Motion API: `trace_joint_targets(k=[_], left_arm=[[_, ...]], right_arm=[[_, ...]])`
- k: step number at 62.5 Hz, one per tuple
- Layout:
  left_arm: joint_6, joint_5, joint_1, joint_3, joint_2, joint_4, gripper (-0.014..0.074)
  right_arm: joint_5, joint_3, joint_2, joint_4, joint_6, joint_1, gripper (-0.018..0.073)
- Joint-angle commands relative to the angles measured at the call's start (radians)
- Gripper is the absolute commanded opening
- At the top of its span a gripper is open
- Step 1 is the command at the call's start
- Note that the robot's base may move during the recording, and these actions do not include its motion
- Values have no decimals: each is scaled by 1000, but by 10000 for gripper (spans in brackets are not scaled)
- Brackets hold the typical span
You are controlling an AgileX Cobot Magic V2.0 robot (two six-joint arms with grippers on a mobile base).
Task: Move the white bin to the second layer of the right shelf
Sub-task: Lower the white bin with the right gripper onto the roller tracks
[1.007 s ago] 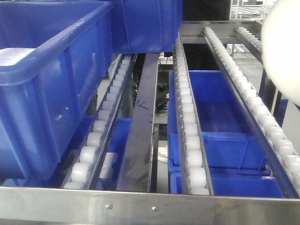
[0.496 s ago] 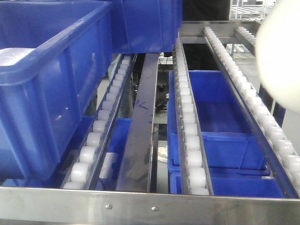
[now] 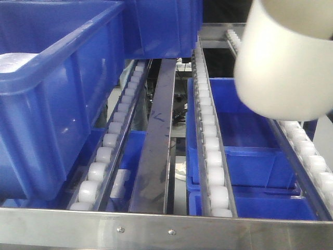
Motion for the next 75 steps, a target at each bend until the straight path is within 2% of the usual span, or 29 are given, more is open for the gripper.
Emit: trace_joint_targets(k=[1, 12, 34, 75], left_arm=[[-3, -84, -3, 37, -14, -6, 85], [-3, -84, -3, 37, -14, -6, 85], [-3, -84, -3, 37, -14, -6, 85], [-3, -84, -3, 37, -14, -6, 85]], right_arm=[[-77, -90, 46, -12, -1, -8, 56], [-77, -154, 157, -22, -1, -7, 56], [-88, -159, 274, -28, -1, 6, 56], [-118, -159, 343, -32, -1, 25, 56]])
